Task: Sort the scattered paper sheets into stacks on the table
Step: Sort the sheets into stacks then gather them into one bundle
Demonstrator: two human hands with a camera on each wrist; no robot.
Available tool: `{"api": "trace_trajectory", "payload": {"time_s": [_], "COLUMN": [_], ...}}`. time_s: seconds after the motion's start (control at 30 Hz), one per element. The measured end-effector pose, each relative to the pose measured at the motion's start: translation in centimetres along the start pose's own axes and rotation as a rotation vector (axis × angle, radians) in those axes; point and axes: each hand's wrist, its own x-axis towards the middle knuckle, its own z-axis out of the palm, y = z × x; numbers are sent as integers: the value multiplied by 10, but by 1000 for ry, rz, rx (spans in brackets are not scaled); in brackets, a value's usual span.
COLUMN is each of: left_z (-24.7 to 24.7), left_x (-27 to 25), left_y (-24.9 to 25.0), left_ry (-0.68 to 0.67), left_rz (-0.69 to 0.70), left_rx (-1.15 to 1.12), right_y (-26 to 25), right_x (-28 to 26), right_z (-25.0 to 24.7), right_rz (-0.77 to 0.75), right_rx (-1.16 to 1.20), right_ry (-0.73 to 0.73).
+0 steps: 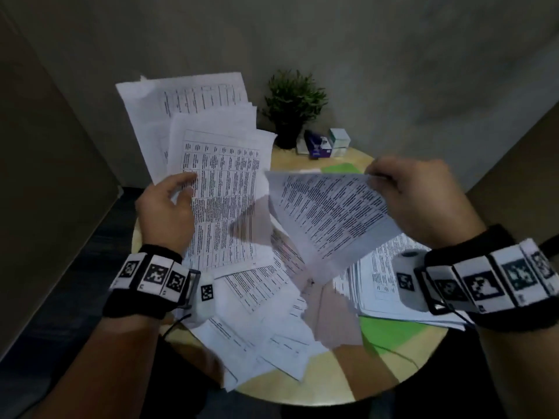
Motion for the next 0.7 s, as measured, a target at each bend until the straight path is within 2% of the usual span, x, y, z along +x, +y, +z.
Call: {"api": "trace_trajectory", "payload": {"time_s": [0.07,0.17,0.23,0.4,0.53,0.7], "left_z": [-6,-18,-22,-13,-7,-9], "left_x": [0,1,-1,-26,-52,-80], "left_y": [12,27,36,67,91,106], "left_ry": [-4,33,11,-154,-318,-470], "left_rz": [36,74,118,252,254,217], "left_rx": [9,33,33,63,-75,-315], "right_y": [-2,8,12,3,-7,-9], "right_x": [-13,-27,-33,-30,-18,-10], "right_z": [-4,-17,-24,-30,-29,-23], "right_rz": [-30,15,23,5,-30,62], "right_rx": [15,31,32,120,143,169], "right_ry": [18,70,66,-8,-42,-95]}}
